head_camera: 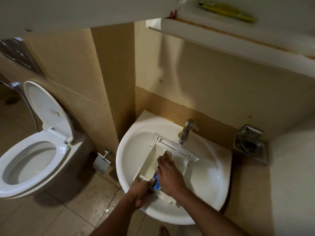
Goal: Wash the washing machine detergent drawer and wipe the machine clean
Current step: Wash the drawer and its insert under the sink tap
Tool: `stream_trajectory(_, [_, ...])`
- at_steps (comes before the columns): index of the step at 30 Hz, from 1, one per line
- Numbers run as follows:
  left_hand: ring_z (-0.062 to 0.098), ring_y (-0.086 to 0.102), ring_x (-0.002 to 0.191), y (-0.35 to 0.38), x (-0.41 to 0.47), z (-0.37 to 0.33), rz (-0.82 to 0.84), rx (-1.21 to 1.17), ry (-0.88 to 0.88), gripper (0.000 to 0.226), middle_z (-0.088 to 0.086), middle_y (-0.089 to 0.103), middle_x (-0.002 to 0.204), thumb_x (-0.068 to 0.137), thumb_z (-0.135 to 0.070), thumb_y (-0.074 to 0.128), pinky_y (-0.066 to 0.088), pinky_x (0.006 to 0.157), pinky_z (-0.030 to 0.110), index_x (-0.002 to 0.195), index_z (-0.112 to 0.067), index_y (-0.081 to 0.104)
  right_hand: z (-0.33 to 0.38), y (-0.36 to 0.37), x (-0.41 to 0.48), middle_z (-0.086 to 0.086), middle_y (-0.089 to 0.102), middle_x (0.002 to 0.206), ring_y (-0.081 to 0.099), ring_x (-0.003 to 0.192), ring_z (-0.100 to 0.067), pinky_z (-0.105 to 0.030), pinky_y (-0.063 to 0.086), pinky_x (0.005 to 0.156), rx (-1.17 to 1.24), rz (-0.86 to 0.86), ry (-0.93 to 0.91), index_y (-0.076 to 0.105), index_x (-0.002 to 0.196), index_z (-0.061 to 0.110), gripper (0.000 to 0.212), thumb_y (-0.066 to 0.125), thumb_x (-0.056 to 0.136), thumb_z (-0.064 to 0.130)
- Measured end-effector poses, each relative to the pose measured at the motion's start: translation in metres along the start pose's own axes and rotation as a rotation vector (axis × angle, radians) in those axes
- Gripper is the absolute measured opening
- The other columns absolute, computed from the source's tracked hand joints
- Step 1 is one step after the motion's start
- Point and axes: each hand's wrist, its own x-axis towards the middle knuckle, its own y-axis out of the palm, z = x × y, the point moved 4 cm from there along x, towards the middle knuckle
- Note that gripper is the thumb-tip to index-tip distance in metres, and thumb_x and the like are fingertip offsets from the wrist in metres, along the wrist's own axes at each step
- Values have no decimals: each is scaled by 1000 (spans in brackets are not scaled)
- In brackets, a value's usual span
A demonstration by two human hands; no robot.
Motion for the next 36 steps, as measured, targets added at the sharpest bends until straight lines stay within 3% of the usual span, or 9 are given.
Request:
stream_trajectory(3, [36,65,76,-2,2,1,-2,4,-10,18,27,70,84,89,0,69,58,82,53,103,12,67,5,-11,11,-15,16,163,6,153,-26,-38,15,121,172,-4,288,29,152,0,55,23,103,25])
stream_trajectory(5, [43,68,85,-2,2,0,6,13,-3,19,30,72,90,86,9,63,55,87,63,104,12,68,18,-10,11,-15,29,159,23,150,-23,-30,29,117,313,-87,434,38,146,-6,53,43,101,23])
stream_trajectory(8, [44,71,92,-1,-1,-1,29,11,20,21,29,74,96,90,12,56,60,82,54,107,5,68,39,-15,1,-15,70,117,62,121,-24,-26,57,89,335,-101,356,74,97,-8,40,84,72,22])
stream_trajectory(14, [34,66,76,-3,6,4,-10,-46,-25,10,18,73,76,89,2,70,59,82,51,99,3,70,-16,-31,25,-6,55,135,49,124,-23,-34,42,100,211,-97,575,53,129,11,35,46,95,13])
stream_trajectory(21, [32,66,73,-2,1,0,7,-29,-16,8,16,73,73,90,0,70,58,70,42,97,2,68,-17,-20,42,-5,46,144,19,142,-29,-47,28,109,-95,389,409,60,127,15,38,61,89,22])
stream_trajectory(24, [35,68,80,-4,3,2,4,2,2,23,26,74,91,87,-5,75,61,77,48,106,6,69,-11,-23,42,-13,55,136,42,134,-31,-43,42,101,-48,519,328,62,118,7,27,57,93,15])
stream_trajectory(27, [38,70,84,1,5,5,13,43,42,33,23,75,94,81,-8,82,60,83,54,109,2,70,-23,-21,23,-14,65,119,64,106,-30,-36,52,84,149,497,331,62,108,5,17,52,95,9])
stream_trajectory(33, [45,70,99,12,1,12,77,8,39,34,22,76,100,81,-2,79,56,87,63,113,-3,69,-56,-22,2,-10,61,126,59,115,-28,-36,49,91,149,368,358,64,120,11,27,54,97,19])
stream_trajectory(36, [47,68,103,12,-3,9,95,-20,26,29,24,75,102,84,2,76,53,91,64,111,0,68,-48,-15,6,-15,56,130,59,113,-30,-38,51,94,202,446,360,64,120,10,28,54,95,16])
